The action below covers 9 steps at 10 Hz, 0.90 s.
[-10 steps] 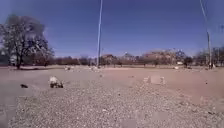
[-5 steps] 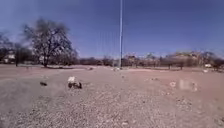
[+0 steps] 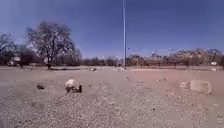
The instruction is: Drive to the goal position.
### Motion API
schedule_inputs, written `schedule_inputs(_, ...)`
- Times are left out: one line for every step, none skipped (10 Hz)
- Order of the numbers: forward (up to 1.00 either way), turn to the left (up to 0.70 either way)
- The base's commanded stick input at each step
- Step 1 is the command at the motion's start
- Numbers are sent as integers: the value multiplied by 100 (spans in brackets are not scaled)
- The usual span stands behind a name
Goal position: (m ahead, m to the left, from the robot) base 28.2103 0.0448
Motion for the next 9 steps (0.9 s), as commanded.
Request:
schedule_inputs(70,0)
schedule_inputs(70,0)
schedule_inputs(70,0)
schedule_inputs(70,0)
schedule_inputs(70,0)
schedule_inputs(70,0)
schedule_inputs(70,0)
schedule_inputs(70,0)
schedule_inputs(70,0)
